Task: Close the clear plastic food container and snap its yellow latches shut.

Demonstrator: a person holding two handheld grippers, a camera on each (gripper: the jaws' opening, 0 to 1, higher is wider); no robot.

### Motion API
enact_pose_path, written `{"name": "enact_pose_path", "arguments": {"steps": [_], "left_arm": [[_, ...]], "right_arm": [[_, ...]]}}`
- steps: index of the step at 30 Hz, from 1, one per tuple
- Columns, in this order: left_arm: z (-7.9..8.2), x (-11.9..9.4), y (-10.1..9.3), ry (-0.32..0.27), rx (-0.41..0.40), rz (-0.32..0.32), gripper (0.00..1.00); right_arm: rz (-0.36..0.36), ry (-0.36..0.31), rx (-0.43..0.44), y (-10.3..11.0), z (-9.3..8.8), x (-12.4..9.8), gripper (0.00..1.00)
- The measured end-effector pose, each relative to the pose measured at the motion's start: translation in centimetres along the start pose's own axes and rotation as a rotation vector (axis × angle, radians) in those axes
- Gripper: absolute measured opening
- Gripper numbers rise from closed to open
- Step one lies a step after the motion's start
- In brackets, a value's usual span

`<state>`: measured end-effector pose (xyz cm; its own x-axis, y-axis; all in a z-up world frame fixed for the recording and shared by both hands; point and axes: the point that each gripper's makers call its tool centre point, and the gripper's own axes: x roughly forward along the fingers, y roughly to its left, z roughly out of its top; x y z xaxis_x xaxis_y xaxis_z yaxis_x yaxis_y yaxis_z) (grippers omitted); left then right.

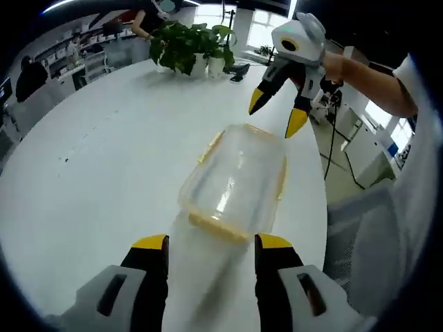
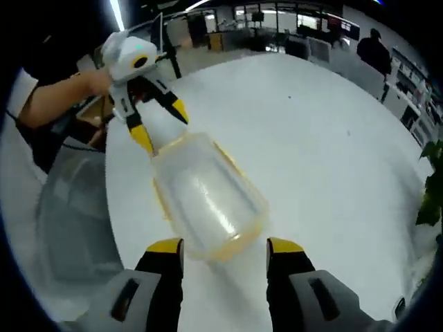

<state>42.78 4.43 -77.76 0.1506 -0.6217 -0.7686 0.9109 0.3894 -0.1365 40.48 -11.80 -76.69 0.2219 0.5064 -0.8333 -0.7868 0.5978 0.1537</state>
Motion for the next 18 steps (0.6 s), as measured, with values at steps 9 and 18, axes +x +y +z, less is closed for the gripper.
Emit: {"name": "enact_pose_path", "arguments": {"steps": [9,18], "left_arm": [[0.1,0.0,-1.2,-0.001,-0.196,0.06,0.5],[1.2,-0.3,-0.7,-0.063,-0.43,0.122,0.5]], "right_arm": [[-0.052,0.016,0.192,0.4,0.5,0.1,0.46],[-0.1,-0.031,0.406,-0.4,0.7,0.6,0.46]]}}
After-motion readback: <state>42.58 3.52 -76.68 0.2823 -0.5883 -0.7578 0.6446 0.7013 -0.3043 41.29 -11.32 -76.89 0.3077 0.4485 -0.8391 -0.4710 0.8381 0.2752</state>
